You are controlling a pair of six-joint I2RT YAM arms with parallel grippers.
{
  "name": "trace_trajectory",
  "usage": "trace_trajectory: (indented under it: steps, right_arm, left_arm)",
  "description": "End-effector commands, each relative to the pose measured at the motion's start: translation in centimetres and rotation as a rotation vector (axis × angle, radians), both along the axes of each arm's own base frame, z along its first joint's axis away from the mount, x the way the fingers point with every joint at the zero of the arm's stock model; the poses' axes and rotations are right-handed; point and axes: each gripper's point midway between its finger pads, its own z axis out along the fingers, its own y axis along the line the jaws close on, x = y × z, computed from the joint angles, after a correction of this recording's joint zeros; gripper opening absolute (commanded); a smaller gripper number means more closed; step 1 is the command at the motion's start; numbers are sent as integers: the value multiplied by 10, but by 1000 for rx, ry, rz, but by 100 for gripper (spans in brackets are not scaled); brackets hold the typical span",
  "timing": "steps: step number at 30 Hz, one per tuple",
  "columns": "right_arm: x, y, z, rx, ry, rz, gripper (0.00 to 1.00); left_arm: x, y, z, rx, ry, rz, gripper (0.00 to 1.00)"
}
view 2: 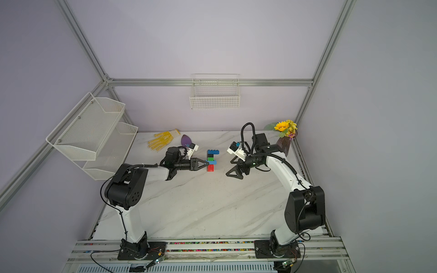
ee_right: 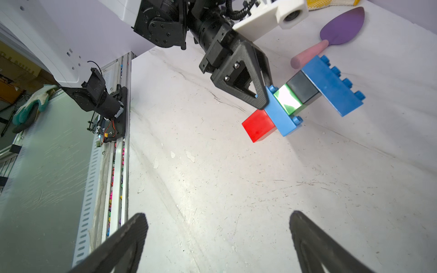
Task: Assemble the letter f with lego
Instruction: Place the lego brick at the center of the board.
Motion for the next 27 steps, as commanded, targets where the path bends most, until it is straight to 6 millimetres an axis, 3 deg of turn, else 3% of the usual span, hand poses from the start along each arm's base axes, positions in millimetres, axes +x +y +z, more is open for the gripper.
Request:
trace_trajectory:
  steps: [1,27]
  right_arm:
    - [-1,2,15,54,-34,-9,97]
    - [-9,1,19,83,-60,-52,97]
  left_arm:
    - [-5,-3,7,-6,10,-8,7]
    - [-10,-7,-42,60,161,32,12]
